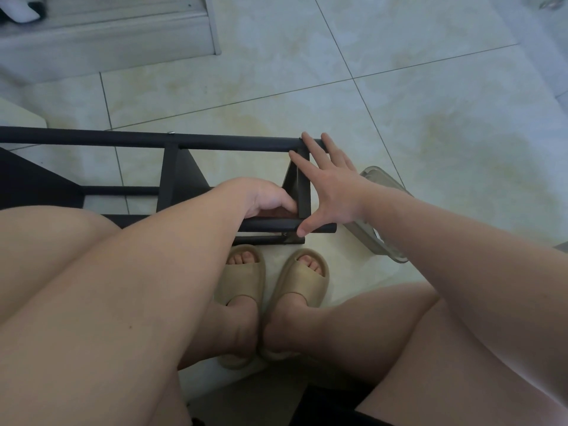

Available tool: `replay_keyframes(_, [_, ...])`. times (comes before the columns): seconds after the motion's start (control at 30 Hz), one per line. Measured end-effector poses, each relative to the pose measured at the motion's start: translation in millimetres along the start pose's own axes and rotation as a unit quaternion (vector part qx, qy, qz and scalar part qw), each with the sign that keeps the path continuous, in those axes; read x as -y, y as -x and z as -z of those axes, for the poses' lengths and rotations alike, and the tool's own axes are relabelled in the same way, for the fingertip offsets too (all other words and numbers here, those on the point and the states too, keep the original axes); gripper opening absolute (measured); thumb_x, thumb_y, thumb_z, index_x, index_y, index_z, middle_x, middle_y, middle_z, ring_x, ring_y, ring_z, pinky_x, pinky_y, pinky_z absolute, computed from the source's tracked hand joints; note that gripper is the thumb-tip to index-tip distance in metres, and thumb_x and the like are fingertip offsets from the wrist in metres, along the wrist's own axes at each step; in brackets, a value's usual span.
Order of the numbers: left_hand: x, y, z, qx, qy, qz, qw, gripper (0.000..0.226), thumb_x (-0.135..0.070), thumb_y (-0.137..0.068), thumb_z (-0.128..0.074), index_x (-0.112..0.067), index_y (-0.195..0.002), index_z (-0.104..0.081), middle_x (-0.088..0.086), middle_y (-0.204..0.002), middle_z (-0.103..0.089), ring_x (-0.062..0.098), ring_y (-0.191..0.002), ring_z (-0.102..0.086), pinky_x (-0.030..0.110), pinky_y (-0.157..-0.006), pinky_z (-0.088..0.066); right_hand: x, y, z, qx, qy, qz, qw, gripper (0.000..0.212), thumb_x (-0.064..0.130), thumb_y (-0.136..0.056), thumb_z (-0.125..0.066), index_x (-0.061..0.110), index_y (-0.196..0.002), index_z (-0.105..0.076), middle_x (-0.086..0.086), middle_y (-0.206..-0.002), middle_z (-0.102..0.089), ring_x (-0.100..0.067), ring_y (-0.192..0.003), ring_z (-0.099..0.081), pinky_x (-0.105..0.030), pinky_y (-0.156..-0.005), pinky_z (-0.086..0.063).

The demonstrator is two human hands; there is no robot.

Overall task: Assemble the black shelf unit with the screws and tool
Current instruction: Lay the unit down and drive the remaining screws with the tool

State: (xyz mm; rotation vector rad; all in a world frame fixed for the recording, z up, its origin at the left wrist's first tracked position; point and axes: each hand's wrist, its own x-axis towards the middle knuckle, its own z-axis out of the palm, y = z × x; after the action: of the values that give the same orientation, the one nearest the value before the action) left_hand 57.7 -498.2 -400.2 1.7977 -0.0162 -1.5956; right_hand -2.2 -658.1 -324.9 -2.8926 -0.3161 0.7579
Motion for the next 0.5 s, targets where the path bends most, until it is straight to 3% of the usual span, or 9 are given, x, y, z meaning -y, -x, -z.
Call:
replay_keyframes(0.13, [4.0,-2.7,2.6,0.019,0.023,-0.023,0.999,0.018,-0.014,-0.086,-0.065,-0.021,-0.089,-0.081,0.007,-0.100,-0.076,0.034,-0.114,-0.063,0.051,-0.109,-0.044,-0.4,-0.7,0.0,0.003,-0.001,0.000,1.000,0.148,0.079,-0.054,-0.080,0.023,-0.162,0.005,-0.004,-0.165,0.029,-0.035,-0.150,0.029,-0.051,-0.123,0.001])
replay_keyframes(0.23, [3.9,-2.1,3.4,0.023,0.038,-0.020,0.999,0.019,-0.017,-0.087,-0.066,-0.015,-0.100,-0.079,0.011,-0.106,-0.075,0.032,-0.108,-0.068,0.047,-0.098,-0.053,-0.6,-0.9,-0.4,0.003,-0.003,0.000,1.000,0.148,0.079,-0.054,-0.080,0.024,-0.162,0.005,-0.004,-0.165,0.029,-0.035,-0.150,0.029,-0.052,-0.123,0.001])
replay_keyframes(0.3, [2.3,-2.4,2.6,0.024,0.035,-0.012,0.999,0.023,-0.021,-0.086,-0.068,-0.012,-0.103,-0.078,0.012,-0.101,-0.076,0.030,-0.097,-0.071,0.041,-0.083,-0.058,-0.5,-0.8,-0.6,0.003,-0.003,0.000,1.000,0.148,0.079,-0.054,-0.080,0.023,-0.162,0.005,-0.005,-0.165,0.029,-0.035,-0.150,0.028,-0.052,-0.123,0.000])
replay_keyframes(0.37, [1.8,-3.0,1.9,0.016,0.025,-0.004,1.000,0.024,-0.023,-0.084,-0.070,-0.011,-0.104,-0.078,0.010,-0.097,-0.077,0.029,-0.093,-0.070,0.038,-0.078,-0.058,-0.5,-0.5,-0.6,0.003,-0.004,0.000,1.000,0.148,0.079,-0.054,-0.080,0.023,-0.162,0.005,-0.004,-0.165,0.029,-0.035,-0.150,0.028,-0.053,-0.123,0.000])
replay_keyframes(0.5, [4.3,-4.4,2.7,0.008,0.008,-0.005,1.000,0.026,-0.025,-0.083,-0.071,-0.013,-0.105,-0.078,0.013,-0.104,-0.076,0.033,-0.103,-0.071,0.046,-0.095,-0.055,-0.3,-0.9,-0.7,0.003,-0.004,0.000,1.000,0.148,0.078,-0.054,-0.081,0.023,-0.162,0.005,-0.005,-0.165,0.029,-0.035,-0.150,0.029,-0.053,-0.123,0.001])
